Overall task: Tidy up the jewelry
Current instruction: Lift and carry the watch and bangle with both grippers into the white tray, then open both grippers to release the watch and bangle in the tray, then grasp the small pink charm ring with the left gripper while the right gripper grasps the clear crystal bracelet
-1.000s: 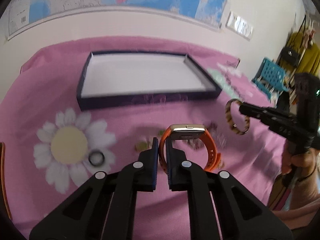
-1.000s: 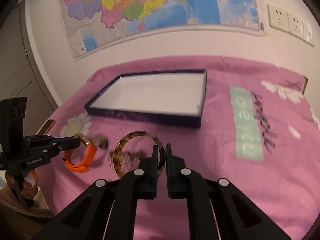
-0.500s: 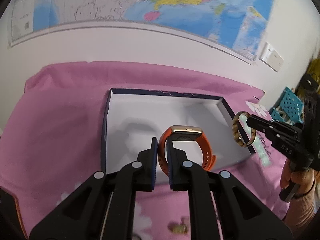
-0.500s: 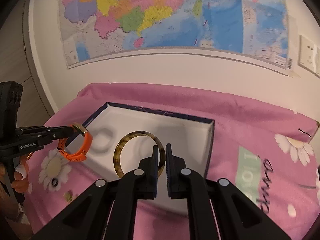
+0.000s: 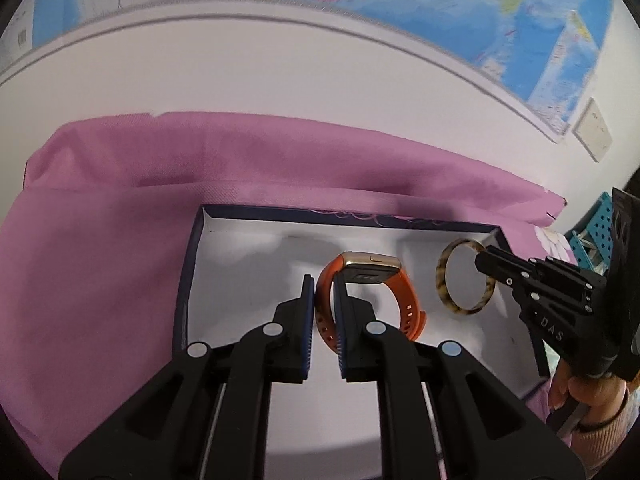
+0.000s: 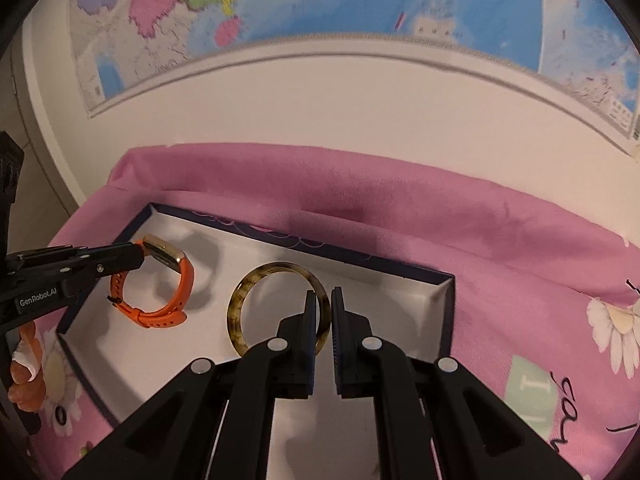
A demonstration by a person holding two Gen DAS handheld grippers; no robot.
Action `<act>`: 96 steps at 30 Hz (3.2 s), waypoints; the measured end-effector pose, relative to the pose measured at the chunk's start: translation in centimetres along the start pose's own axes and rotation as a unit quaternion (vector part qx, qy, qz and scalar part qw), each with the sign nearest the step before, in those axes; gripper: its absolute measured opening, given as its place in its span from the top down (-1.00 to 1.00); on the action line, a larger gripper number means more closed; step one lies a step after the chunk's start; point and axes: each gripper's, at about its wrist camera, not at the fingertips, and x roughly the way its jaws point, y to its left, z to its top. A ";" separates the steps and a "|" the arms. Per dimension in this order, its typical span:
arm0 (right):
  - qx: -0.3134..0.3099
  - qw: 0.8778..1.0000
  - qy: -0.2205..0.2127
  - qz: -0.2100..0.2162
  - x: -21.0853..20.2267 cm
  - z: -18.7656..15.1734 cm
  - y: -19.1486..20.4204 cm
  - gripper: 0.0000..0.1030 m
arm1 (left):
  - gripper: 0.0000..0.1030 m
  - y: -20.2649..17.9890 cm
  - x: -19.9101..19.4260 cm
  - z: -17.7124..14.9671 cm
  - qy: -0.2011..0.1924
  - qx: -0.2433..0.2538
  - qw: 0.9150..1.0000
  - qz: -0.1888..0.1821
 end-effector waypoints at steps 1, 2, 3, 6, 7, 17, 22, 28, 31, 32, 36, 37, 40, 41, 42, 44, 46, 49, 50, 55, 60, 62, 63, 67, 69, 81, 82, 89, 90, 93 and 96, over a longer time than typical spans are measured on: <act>0.004 1.000 0.004 0.000 0.3 0.1 -0.1 0.89 | 0.80 0.0 0.3 0.1 0.003 -0.003 1.000 0.001; 0.006 1.000 0.008 -0.003 0.6 0.2 -0.2 0.89 | 0.80 0.0 0.8 0.4 0.007 -0.005 1.000 0.003; 0.007 1.000 0.014 -0.004 1.0 0.3 -0.3 0.89 | 0.80 0.1 1.0 0.4 0.010 -0.006 1.000 0.004; 0.012 1.000 0.023 -0.009 1.5 0.8 -0.3 0.89 | 0.80 0.1 1.8 0.8 0.017 -0.005 1.000 0.010; 0.013 0.999 0.028 -0.014 1.7 0.9 -0.3 0.88 | 0.80 -0.1 2.0 0.9 0.020 -0.002 1.000 0.013; 0.022 0.999 0.032 -0.034 2.6 1.0 -0.1 0.83 | 0.82 0.4 4.3 1.7 0.053 -0.008 0.998 0.031; 0.017 0.999 -0.013 -0.034 -0.2 0.4 0.4 0.50 | 0.27 0.8 3.6 1.7 0.044 -0.012 0.998 0.038; -0.013 0.996 -0.083 0.013 -7.3 -2.6 1.6 0.15 | -0.16 0.8 -2.7 0.3 -0.045 0.006 0.998 0.039; -0.047 0.993 -0.098 0.035 -10.1 -5.2 2.8 0.06 | -0.34 0.4 -6.3 -1.1 -0.086 0.028 0.995 0.031; -0.061 0.993 -0.096 0.042 -10.9 -6.3 3.1 0.06 | -0.36 0.3 -7.6 -1.9 -0.102 0.038 0.994 0.029; -0.072 0.992 -0.069 0.070 -12.2 -10.0 3.3 0.06 | -0.39 0.0 -11.4 -5.1 -0.135 0.066 0.988 0.018; -0.073 0.993 -0.061 0.074 -12.2 -10.8 3.6 0.06 | -0.39 0.0 -12.1 -6.0 -0.139 0.072 0.988 0.014; -0.069 0.993 -0.042 0.083 -12.4 -13.4 4.1 0.11 | -0.41 -0.3 -13.5 -8.6 -0.141 0.090 0.986 0.009; -0.064 0.994 -0.038 0.086 -12.3 -14.0 4.1 0.13 | -0.41 -0.4 -13.7 -9.6 -0.139 0.099 0.985 0.008; -0.056 0.994 -0.031 0.090 -12.2 -14.6 3.8 0.19 | -0.41 -0.5 -13.9 -10.5 -0.140 0.107 0.984 0.011; -0.040 0.994 -0.022 0.096 -12.0 -15.5 3.1 0.25 | -0.41 -0.9 -14.1 -12.2 -0.138 0.116 0.984 0.010; -0.026 0.994 -0.014 0.101 -11.7 -16.2 2.7 0.29 | -0.41 -1.0 -14.3 -13.5 -0.136 0.120 0.983 0.005; -0.010 0.994 -0.010 0.111 -11.5 -17.0 2.7 0.29 | -0.42 -1.2 -14.4 -15.0 -0.133 0.123 0.983 0.002; -0.007 0.994 -0.011 0.113 -11.7 -17.4 2.7 0.29 | -0.42 -1.3 -14.4 -15.6 -0.131 0.123 0.984 0.001; -0.011 0.993 -0.008 0.118 -12.2 -18.6 3.6 0.27 | -0.42 -1.7 -14.1 -17.4 -0.120 0.132 0.984 -0.003; -0.034 0.994 0.002 0.104 -12.0 -19.5 5.2 0.16 | -0.49 -2.0 -13.9 -18.9 -0.109 0.137 0.985 -0.005; -0.047 0.995 0.002 0.090 -11.7 -19.6 5.9 0.15 | -0.49 -2.0 -13.9 -19.1 -0.107 0.136 0.985 -0.005; -0.054 0.995 0.004 0.083 -11.6 -19.7 6.2 0.15 | -0.49 -2.0 -13.9 -19.2 -0.106 0.137 0.985 -0.006; -0.071 0.995 0.007 0.066 -11.3 -19.9 6.7 0.24 | -0.49 -1.8 -14.1 -19.4 -0.104 0.135 0.985 -0.004; -0.071 0.995 0.008 0.063 -11.4 -19.9 6.5 0.47 | -0.49 -1.7 -14.1 -19.5 -0.104 0.136 0.985 -0.003; -0.034 0.994 -0.013 0.105 -13.0 -19.3 5.6 0.75 | -0.49 -1.7 -14.1 -20.5 -0.096 0.149 0.984 -0.006; -0.032 0.994 -0.018 0.108 -13.3 -19.1 5.6 0.75 | -0.49 -1.7 -14.1 -20.6 -0.095 0.151 0.984 -0.006; -0.024 0.991 -0.049 0.122 -15.4 -18.1 5.3 0.75 | -0.48 -2.1 -13.9 -21.1 -0.089 0.160 0.983 -0.011; -0.021 0.991 -0.053 0.123 -15.7 -18.1 5.2 0.75 | -0.48 -2.2 -13.9 -21.2 -0.087 0.162 0.983 -0.012; -0.016 0.991 -0.056 0.125 -16.0 -18.1 4.9 0.75 | -0.45 -2.3 -13.9 -21.4 -0.084 0.166 0.982 -0.016; -0.010 0.991 -0.052 0.120 -15.8 -18.4 4.5 0.75 | -0.41 -2.2 -13.9 -21.5 -0.080 0.168 0.982 -0.019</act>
